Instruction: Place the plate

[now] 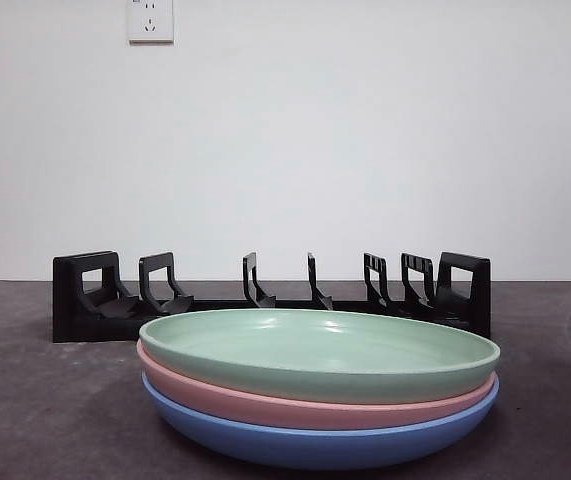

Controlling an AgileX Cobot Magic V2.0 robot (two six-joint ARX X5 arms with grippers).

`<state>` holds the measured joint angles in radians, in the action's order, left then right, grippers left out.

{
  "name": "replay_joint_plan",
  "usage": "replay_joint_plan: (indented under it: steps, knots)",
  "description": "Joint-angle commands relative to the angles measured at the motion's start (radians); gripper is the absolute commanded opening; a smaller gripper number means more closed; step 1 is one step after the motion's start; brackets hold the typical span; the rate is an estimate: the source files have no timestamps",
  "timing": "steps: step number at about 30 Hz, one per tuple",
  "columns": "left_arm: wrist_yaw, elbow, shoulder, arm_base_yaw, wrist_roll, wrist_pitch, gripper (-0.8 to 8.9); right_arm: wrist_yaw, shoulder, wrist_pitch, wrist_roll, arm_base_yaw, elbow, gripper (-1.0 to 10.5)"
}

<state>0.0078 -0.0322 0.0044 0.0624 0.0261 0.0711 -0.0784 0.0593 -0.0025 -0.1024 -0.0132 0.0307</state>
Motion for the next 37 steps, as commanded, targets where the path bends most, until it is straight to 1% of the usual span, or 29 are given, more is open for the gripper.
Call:
replay_joint_plan:
  steps: [1,9,15,37]
  knots:
    - [0.005,0.019,0.0,0.001,0.0,-0.012,0.07,0.003,-0.063,-0.016,0.021,0.023,-0.019,0.2]
    - [0.004,0.019,0.0,0.001,0.001,-0.013,0.08,0.003,-0.056,-0.065,0.027,0.024,-0.019,0.2]
    - [0.004,0.019,0.0,0.001,0.001,-0.012,0.08,0.0,-0.056,-0.04,0.027,0.024,-0.018,0.2]
    - [0.004,0.019,0.0,0.001,0.001,-0.012,0.08,0.0,-0.056,-0.04,0.027,0.024,-0.018,0.2]
